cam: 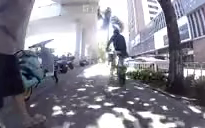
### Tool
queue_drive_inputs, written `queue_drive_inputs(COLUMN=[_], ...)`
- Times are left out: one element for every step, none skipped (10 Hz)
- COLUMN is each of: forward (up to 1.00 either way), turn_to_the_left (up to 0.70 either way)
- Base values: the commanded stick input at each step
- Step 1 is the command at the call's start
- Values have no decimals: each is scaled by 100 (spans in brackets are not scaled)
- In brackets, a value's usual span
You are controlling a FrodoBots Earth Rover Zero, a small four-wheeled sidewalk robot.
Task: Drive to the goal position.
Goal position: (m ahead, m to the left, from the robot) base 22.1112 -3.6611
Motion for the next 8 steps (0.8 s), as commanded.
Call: queue_drive_inputs(forward=[45, 45, 45, 45, 45, 45, 45, 45], turn_to_the_left=[0, 0, 0, 27, 27, 27, 27, 15])
